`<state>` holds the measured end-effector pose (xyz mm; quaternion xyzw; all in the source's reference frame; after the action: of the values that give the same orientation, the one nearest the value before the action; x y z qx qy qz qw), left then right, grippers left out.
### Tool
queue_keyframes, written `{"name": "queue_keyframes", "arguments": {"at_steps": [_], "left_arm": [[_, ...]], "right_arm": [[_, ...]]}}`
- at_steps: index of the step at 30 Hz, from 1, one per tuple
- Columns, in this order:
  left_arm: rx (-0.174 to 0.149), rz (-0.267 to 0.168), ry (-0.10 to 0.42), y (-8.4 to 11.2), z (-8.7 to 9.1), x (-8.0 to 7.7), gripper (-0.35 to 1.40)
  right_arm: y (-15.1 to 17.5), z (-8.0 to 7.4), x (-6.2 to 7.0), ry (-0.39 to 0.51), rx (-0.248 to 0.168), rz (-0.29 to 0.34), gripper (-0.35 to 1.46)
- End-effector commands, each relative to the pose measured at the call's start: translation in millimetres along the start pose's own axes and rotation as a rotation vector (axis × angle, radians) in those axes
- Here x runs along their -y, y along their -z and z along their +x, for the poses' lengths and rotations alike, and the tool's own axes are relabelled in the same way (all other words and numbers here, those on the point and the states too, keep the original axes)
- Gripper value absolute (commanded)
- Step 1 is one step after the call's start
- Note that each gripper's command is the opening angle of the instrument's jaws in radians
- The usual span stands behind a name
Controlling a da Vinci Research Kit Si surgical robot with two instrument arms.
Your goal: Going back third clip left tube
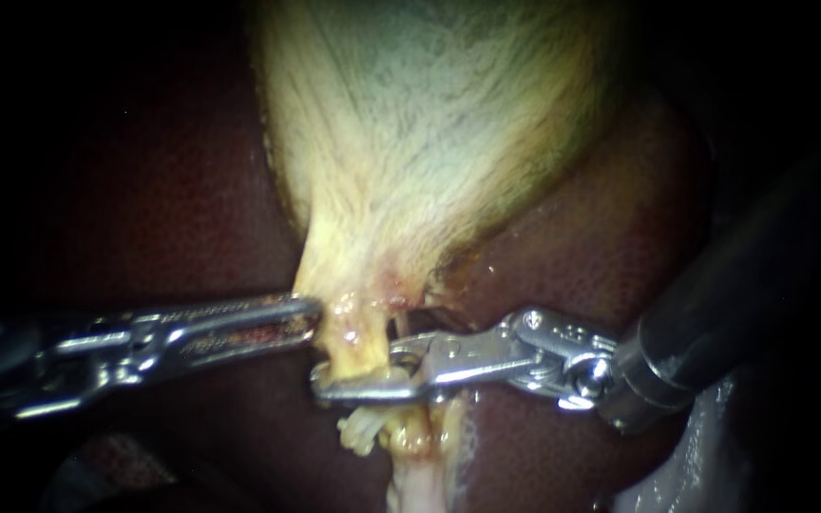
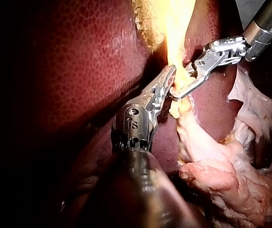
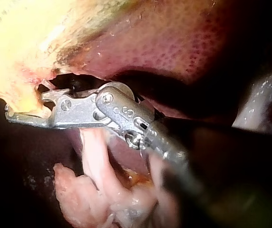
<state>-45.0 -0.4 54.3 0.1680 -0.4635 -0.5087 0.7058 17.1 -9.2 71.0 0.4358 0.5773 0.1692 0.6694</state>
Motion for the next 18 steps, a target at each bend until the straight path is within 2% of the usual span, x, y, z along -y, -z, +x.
{"name": "queue_keyframes", "arguments": {"at_steps": [1,7,9,11,13,18], "left_arm": [[0.0,-0.001,0.0,0.0,0.0,0.0,-0.35],[0.0,-0.001,0.0,0.0,0.0,0.0,-0.35],[0.0,-0.001,-0.001,0.0,0.1,0.0,-0.35],[0.0,-0.001,-0.001,0.0,0.1,0.0,-0.35],[0.0,-0.001,-0.001,0.0,0.1,0.0,-0.35],[0.0,-0.001,-0.001,0.0,0.2,-0.1,-0.35]], "right_arm": [[0.0,0.0,0.0,0.0,0.0,0.0,-0.35],[-0.1,-0.1,0.0,0.001,0.0,-0.001,-0.31],[-0.3,-0.1,0.0,0.001,0.0,-0.001,-0.03],[-0.4,-0.1,-0.2,0.001,0.0,-0.003,0.18],[-0.7,0.1,-0.4,0.042,0.002,-0.005,0.38],[-1.1,0.2,-0.7,0.124,0.008,-0.009,0.49]]}}
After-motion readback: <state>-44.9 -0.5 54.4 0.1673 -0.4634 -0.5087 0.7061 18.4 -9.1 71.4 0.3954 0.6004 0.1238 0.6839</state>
